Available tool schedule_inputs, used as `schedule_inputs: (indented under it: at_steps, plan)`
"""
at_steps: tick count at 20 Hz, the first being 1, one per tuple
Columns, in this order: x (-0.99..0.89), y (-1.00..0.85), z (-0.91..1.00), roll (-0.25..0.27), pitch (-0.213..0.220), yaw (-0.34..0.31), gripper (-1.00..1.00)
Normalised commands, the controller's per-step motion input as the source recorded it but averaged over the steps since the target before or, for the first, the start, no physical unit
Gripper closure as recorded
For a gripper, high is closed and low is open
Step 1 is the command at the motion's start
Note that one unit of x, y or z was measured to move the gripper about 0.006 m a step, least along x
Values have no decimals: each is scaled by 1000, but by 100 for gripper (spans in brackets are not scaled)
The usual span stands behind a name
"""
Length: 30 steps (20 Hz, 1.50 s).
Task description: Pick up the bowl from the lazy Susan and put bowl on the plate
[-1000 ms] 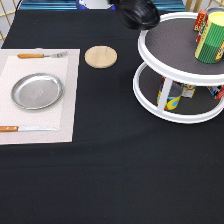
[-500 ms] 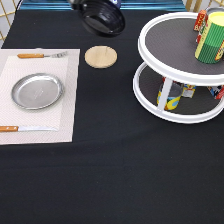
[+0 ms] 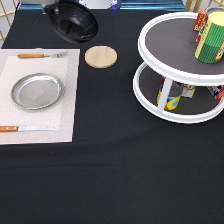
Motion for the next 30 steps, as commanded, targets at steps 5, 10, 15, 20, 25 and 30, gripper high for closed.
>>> schedule_inputs:
  at_steps: [5,10,15,20,25,30]
  plan:
    - [96,-668,-415,0,-165,-130,100]
    - [33,-419,-446,0,-163,-218,100]
    - [-3,-171,-213,47,-7,-270,100]
    - [21,-3,-202,125,19,-297,100]
    - [181,0,-244,125,31,-276,100]
    - [236,0,-182,110,70,-273,100]
